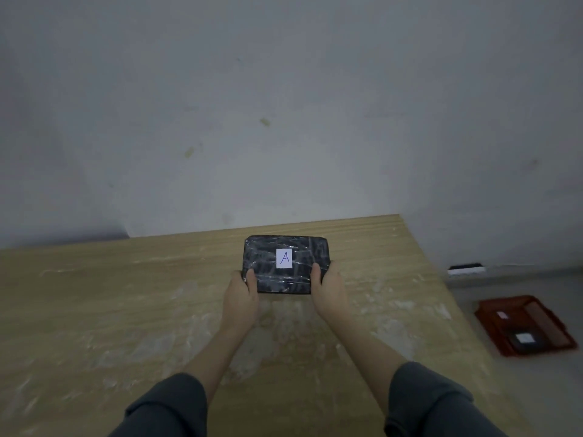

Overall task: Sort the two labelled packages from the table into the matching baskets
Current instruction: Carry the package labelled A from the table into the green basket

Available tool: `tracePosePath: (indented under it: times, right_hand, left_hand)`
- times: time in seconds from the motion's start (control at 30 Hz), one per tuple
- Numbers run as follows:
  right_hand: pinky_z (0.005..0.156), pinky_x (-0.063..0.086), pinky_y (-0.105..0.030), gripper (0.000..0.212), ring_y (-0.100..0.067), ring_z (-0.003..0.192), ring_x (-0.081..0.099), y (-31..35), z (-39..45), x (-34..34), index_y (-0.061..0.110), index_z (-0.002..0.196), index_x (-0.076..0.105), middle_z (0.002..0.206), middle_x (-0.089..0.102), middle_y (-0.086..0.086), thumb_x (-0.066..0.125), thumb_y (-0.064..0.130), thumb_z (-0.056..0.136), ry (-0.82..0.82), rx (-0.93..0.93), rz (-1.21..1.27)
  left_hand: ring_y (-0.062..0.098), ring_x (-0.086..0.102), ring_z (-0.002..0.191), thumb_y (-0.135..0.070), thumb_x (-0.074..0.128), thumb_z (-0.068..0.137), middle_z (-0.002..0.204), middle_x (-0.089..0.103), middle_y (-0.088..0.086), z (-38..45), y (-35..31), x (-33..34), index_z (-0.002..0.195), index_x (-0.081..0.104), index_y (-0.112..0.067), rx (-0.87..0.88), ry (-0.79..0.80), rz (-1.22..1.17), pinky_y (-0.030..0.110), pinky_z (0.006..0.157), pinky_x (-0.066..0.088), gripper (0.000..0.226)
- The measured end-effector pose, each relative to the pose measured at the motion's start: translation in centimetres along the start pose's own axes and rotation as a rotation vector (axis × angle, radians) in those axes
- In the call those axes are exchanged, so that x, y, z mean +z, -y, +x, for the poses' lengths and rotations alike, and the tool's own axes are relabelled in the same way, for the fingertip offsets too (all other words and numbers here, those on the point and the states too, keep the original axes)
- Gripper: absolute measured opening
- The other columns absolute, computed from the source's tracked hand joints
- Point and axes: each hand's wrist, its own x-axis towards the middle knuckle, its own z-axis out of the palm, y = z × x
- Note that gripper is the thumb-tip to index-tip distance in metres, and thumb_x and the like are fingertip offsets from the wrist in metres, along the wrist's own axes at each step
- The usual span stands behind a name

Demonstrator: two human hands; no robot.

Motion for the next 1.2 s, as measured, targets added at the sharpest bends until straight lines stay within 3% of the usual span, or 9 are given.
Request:
tracePosePath:
  times: [0.1,0.27,0.33,0.57,0.73,0.83,0.93,1.1,1.2]
  right_hand:
    - [0.077,0.043,-0.035,0.053,-0.036,0.108,0.056,-2.1,-0.1,-4.6,-0.002,0.131,0.037,0.124,0.055,-0.023,0.032,0.039,0.099,-0.065,0.028,-0.022]
    - [0.081,0.05,-0.046,0.046,-0.038,0.098,0.059,-7.4,-0.6,-13.6,-0.001,0.119,0.044,0.111,0.061,-0.023,0.034,0.038,0.098,-0.183,0.059,-0.014]
    - [0.076,0.049,-0.045,0.042,-0.037,0.094,0.061,-10.0,-0.8,-17.4,0.002,0.112,0.046,0.106,0.063,-0.02,0.034,0.039,0.098,-0.208,0.081,-0.045]
    - [0.082,0.052,-0.051,0.037,-0.04,0.095,0.062,-19.8,-0.7,-31.0,0.004,0.107,0.044,0.107,0.063,-0.022,0.033,0.039,0.099,-0.226,0.157,-0.029]
    - [0.067,0.043,-0.036,0.04,-0.034,0.091,0.06,-26.9,1.0,-38.4,0.001,0.113,0.043,0.104,0.061,-0.019,0.032,0.037,0.1,-0.198,0.19,-0.031]
    - [0.049,0.039,-0.032,0.032,-0.025,0.073,0.053,-30.2,2.7,-41.4,0.003,0.102,0.043,0.088,0.055,-0.012,0.034,0.033,0.1,-0.19,0.188,-0.039]
    - [0.045,0.035,-0.022,0.025,-0.022,0.068,0.051,-33.4,5.7,-43.1,0.008,0.094,0.038,0.084,0.054,-0.01,0.035,0.033,0.1,-0.181,0.19,-0.049]
    - [0.055,0.038,-0.03,0.03,-0.022,0.073,0.049,-38.1,11.6,-44.5,0.004,0.101,0.043,0.086,0.05,-0.006,0.035,0.033,0.1,-0.114,0.217,-0.055]
    - [0.064,0.039,-0.031,0.027,-0.023,0.076,0.049,-41.1,15.1,-44.7,0.006,0.098,0.041,0.089,0.051,-0.007,0.036,0.033,0.1,-0.08,0.257,-0.02]
  left_hand:
    - [0.025,0.05,0.072,-0.031,0.029,0.099,0.078,0.053,0.008,-1.7,-3.6,3.1,0.091,0.045,-0.006,0.031,0.058,0.002,0.033,0.059,0.034,0.031]
    - [0.024,0.049,0.079,-0.031,0.028,0.099,0.09,0.053,0.008,-6.0,-10.1,10.1,0.11,0.049,0.0,0.107,0.133,-0.017,0.031,0.068,0.035,0.039]
    - [0.024,0.049,0.08,-0.031,0.028,0.099,0.091,0.053,0.008,-8.0,-12.7,13.3,0.111,0.048,0.0,0.124,0.164,-0.018,0.031,0.068,0.035,0.039]
    - [0.027,0.052,0.083,-0.028,0.03,0.099,0.093,0.055,0.013,-14.7,-21.2,26.3,0.108,0.05,0.001,0.145,0.225,-0.053,0.032,0.069,0.034,0.036]
    - [0.036,0.057,0.095,-0.027,0.029,0.099,0.102,0.059,0.021,-18.3,-25.5,34.7,0.108,0.051,0.002,0.12,0.244,-0.045,0.032,0.07,0.034,0.037]
    - [0.033,0.055,0.082,-0.029,0.028,0.1,0.085,0.055,0.013,-19.4,-27.2,38.8,0.097,0.048,-0.005,0.105,0.261,-0.017,0.032,0.067,0.034,0.031]
    - [0.02,0.043,0.062,-0.03,0.026,0.1,0.066,0.044,-0.002,-19.2,-28.4,42.9,0.094,0.042,-0.008,0.081,0.273,0.026,0.033,0.056,0.03,0.027]
    - [0.023,0.049,0.075,-0.031,0.025,0.1,0.086,0.053,0.009,-16.7,-28.6,49.9,0.105,0.047,-0.001,0.015,0.289,0.023,0.031,0.054,0.032,0.037]
    - [0.028,0.054,0.083,-0.032,0.026,0.099,0.089,0.053,0.011,-14.5,-28.4,54.0,0.107,0.049,0.001,-0.047,0.308,0.038,0.031,0.064,0.035,0.041]
